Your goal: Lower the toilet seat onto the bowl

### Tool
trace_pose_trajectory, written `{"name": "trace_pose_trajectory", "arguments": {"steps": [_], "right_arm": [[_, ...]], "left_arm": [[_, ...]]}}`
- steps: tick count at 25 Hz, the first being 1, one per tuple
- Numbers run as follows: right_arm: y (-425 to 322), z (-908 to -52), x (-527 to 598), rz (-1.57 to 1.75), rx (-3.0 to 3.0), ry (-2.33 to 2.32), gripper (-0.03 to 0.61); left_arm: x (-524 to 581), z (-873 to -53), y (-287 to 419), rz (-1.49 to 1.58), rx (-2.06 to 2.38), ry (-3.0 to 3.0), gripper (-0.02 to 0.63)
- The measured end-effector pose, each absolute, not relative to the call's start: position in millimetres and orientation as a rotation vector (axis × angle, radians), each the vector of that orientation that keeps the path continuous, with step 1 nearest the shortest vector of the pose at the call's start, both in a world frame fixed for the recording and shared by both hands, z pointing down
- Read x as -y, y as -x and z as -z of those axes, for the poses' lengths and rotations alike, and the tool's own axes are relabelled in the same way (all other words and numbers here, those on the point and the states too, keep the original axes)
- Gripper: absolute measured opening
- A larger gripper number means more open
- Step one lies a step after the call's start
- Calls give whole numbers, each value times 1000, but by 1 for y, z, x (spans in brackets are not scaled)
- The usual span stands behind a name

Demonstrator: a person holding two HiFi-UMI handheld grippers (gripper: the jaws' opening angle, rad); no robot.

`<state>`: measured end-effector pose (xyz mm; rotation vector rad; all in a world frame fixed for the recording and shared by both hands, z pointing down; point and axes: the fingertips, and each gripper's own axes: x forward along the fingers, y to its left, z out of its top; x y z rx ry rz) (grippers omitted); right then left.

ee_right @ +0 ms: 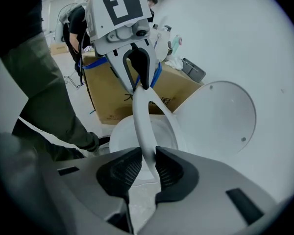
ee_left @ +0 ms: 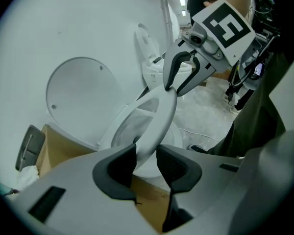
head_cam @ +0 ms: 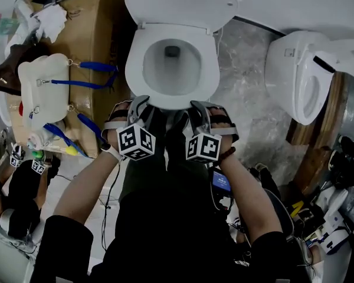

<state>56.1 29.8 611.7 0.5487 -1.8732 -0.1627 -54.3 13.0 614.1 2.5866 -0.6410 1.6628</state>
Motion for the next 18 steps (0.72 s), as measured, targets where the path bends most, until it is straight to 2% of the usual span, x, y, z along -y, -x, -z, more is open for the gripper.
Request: {"name": "trace_pose_trajectory", "arguments": {"steps": [18], "right_arm": [[-58,-663,-66,291,1925,-499,98]], "left_arm": [[-50,-665,51,-1828,732,-2575,127]]}}
